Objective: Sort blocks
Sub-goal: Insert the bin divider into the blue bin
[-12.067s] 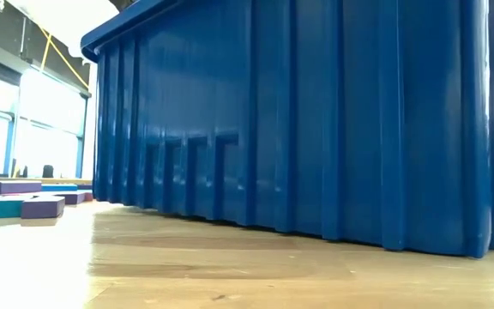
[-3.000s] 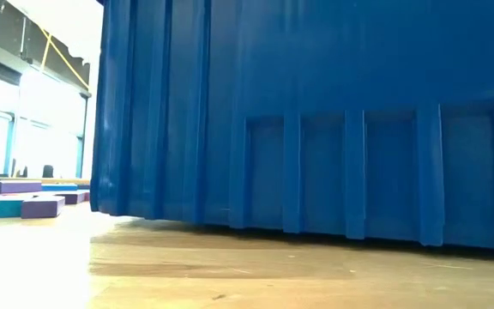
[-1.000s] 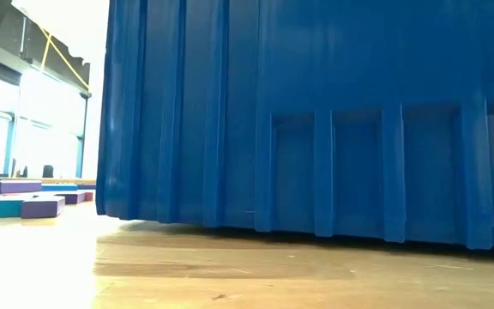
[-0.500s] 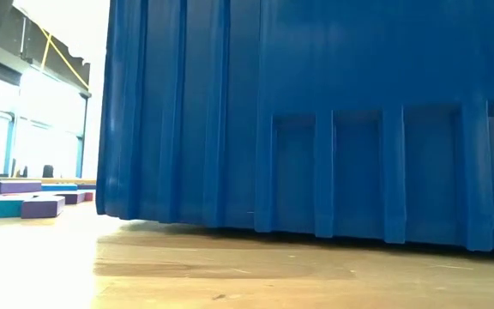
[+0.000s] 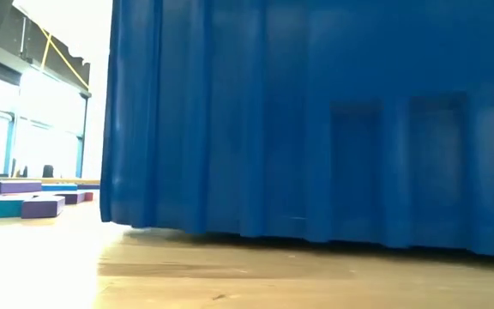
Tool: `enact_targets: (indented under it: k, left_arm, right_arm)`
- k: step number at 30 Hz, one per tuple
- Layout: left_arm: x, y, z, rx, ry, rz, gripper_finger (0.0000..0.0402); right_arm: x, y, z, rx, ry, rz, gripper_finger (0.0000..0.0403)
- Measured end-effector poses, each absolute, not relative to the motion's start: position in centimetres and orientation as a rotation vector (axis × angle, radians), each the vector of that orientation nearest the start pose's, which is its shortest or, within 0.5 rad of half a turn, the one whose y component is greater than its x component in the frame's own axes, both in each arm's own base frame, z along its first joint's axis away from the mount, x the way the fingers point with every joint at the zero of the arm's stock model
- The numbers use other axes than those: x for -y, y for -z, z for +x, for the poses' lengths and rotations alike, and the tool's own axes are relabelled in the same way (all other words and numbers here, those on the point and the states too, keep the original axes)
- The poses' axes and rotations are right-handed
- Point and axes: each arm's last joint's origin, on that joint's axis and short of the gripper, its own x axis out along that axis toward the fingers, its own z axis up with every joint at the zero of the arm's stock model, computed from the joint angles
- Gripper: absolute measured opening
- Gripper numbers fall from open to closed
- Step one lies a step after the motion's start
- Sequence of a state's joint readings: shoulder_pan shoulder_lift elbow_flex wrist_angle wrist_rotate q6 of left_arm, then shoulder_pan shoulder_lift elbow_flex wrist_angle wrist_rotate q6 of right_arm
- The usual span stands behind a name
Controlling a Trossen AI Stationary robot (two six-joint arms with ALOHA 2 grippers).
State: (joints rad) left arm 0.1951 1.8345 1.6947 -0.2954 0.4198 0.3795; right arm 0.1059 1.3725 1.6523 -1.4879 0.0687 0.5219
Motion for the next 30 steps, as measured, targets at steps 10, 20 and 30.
enact_targets:
  k: [10,20,30]
  left_arm:
    - [-6.0,-36.0,39.0,-0.465,0.35,0.248,0.0001]
    - [-5.2,-34.2,39.1,-0.599,0.401,0.221,0.0001]
    - [-5.0,-34.0,39.1,-0.605,0.423,0.25,0.0001]
  right_arm:
    - [-2.3,-39.9,21.1,-1.262,0.193,0.369,0.0002]
    - [-2.2,-37.4,22.4,-1.379,0.1,0.334,0.0001]
    - [-2.3,-38.3,22.1,-1.368,0.054,0.311,0.0001]
